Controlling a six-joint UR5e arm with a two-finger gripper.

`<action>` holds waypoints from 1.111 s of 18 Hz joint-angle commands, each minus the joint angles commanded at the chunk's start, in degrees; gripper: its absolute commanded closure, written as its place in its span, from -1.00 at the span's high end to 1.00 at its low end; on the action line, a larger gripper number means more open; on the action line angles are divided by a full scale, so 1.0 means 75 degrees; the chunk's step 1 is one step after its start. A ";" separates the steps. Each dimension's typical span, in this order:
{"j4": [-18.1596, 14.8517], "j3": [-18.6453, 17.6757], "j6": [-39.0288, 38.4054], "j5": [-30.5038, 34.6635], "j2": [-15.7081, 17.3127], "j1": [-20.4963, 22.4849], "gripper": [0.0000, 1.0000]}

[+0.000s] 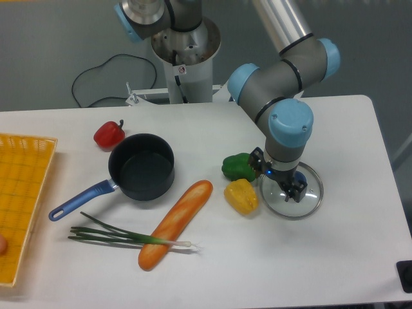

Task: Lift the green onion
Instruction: 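Move the open gripper over the baguette toward the green onion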

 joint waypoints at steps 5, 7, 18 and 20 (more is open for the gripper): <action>0.0023 0.0117 -0.1163 0.0070 -0.0023 -0.0480 1.00; 0.0035 0.0152 -0.1174 0.0070 -0.0058 -0.0609 1.00; 0.0117 0.0562 0.0804 0.0058 -0.0304 -0.1383 1.00; 0.0362 0.0562 0.1226 0.0094 -0.0386 -0.1582 1.00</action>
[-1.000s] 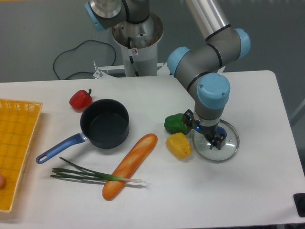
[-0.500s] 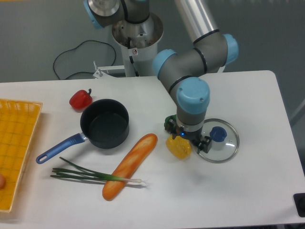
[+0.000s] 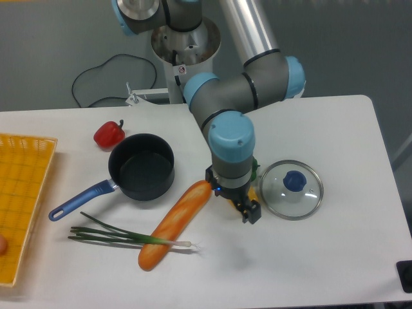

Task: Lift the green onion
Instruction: 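Move the open gripper over the baguette toward the green onion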

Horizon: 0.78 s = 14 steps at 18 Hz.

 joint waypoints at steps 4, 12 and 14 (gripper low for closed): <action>0.0258 0.0000 0.0166 0.0058 -0.0199 -0.0305 1.00; 0.0423 0.0574 0.0282 0.0024 -0.0926 -0.0774 1.00; 0.0423 0.0621 0.0389 0.0024 -0.0973 -0.0798 1.00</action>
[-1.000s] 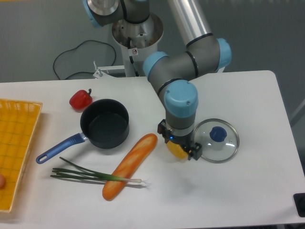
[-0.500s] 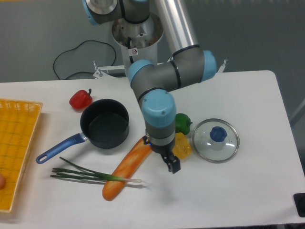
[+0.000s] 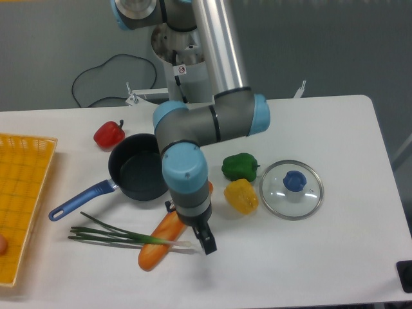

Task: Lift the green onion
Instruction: 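Move the open gripper over the baguette toward the green onion, then lower the gripper onto the green onion stalks and close it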

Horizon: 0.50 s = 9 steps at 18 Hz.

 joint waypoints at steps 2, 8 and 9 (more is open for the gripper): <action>0.0000 -0.0011 0.0000 -0.0012 0.0000 -0.0012 1.00; 0.0000 -0.0035 0.0000 -0.0012 -0.0176 -0.0140 1.00; 0.0000 -0.0035 -0.0011 -0.0012 -0.0199 -0.0152 1.00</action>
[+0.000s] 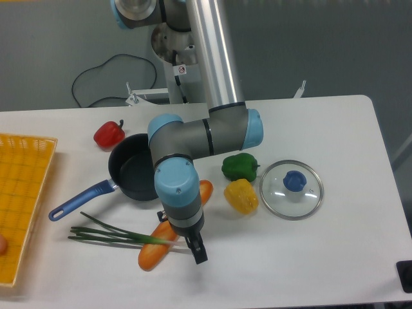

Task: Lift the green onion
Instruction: 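Lower the gripper onto the green onion stalks and close it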

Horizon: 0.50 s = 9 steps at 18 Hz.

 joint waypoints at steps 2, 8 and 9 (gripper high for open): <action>0.0000 0.0012 -0.0023 0.0000 -0.0024 -0.0035 1.00; 0.0000 0.0023 -0.0129 0.0012 -0.0141 -0.0094 0.92; 0.0000 0.0023 -0.0141 0.0012 -0.0164 -0.0117 0.92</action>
